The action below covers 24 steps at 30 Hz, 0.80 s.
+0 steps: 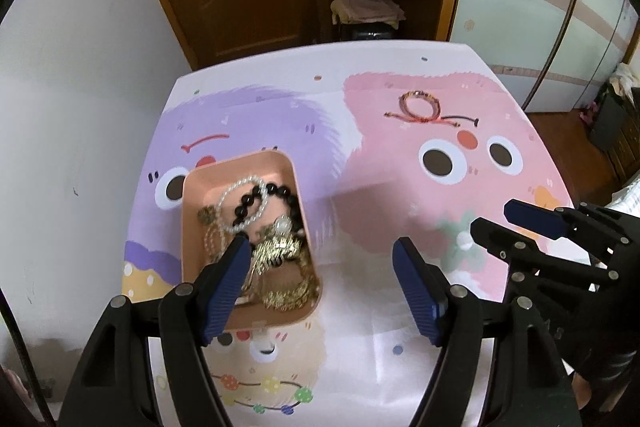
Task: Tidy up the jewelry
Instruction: 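Move the right tool over the red string bracelet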
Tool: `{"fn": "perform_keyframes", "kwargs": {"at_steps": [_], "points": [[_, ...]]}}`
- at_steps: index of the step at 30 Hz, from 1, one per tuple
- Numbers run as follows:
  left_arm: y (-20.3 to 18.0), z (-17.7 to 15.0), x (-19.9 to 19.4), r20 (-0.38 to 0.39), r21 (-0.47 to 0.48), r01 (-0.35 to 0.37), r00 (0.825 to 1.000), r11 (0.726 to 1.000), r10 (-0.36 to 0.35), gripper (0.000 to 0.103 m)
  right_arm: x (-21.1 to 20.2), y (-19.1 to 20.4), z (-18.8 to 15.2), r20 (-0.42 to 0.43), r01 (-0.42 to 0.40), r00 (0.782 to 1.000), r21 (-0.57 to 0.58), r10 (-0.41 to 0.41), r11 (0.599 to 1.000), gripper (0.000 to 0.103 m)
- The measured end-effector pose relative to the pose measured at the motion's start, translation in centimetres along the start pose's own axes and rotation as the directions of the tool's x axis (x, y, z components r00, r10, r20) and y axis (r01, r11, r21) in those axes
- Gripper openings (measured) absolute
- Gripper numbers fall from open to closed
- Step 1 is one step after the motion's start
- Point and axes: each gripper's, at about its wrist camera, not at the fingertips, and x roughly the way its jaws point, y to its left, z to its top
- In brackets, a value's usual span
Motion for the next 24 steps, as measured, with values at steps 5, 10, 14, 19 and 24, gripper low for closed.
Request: {"fn": "perform_keyframes", "kwargs": {"at_steps": [5, 10, 14, 19, 24], "points": [[-1.1, 1.1, 0.2, 0.018, 0.011, -0.002, 1.000, 1.000, 0.002, 0.074, -0.2, -1.7, 1.2, 0.013, 0.017, 1.000, 0.013, -0.017, 1.000, 0.036], [-1.7, 2.2, 0.8, 0.023, 0.008, 0.004, 1.000, 1.000, -0.004, 0.075, 0.0, -3.4, 2.7, 0.017, 0.044, 0.999, 0.016, -0.044, 0.999, 0.036], [-2.0, 3.5, 1.6, 0.025, -0.004, -0.003, 1.000, 1.000, 0.003, 0.075, 0.1, -4.6, 3.9, 0.018, 0.046, 0.999, 0.023, -0.046, 0.999, 0.036], [-1.6, 5.3, 2.2, 0.049, -0.028, -0.006, 0.999, 1.000, 0.008, 0.075, 0.5, -6.8, 6.0, 0.015, 0.043, 0.999, 0.036, -0.044, 0.998, 0.036], [-0.9, 7.0, 3.3, 0.052, -0.054, -0.007, 0.999, 0.998, 0.010, 0.075, 1.4, -8.8, 8.6, 0.004, 0.036, 0.999, 0.048, -0.037, 0.998, 0.036]]}}
